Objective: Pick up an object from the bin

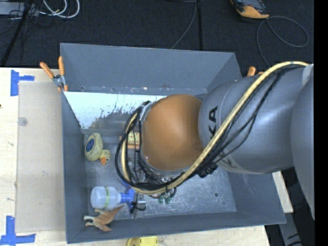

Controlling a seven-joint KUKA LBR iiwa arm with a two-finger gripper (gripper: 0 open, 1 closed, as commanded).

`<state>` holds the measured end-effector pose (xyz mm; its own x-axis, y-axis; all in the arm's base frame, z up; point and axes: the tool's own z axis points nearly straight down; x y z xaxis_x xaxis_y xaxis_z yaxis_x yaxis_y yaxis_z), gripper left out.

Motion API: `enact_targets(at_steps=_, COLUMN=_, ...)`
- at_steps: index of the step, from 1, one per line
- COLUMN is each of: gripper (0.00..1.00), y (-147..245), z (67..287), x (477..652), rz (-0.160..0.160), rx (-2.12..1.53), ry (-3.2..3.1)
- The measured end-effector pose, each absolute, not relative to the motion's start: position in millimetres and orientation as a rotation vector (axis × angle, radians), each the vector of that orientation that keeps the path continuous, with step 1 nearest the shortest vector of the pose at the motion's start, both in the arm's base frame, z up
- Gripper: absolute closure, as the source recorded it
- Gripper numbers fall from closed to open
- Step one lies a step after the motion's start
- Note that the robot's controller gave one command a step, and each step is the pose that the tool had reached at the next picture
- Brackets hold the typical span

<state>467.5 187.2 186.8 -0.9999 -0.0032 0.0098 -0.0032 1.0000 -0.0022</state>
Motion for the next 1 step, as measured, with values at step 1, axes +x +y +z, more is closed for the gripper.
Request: enact_targets(at_steps=1, gripper=0.00, y=186.1, z=191.1, x=469.4, rz=0.001, rx=-0.002, ry=-3.139)
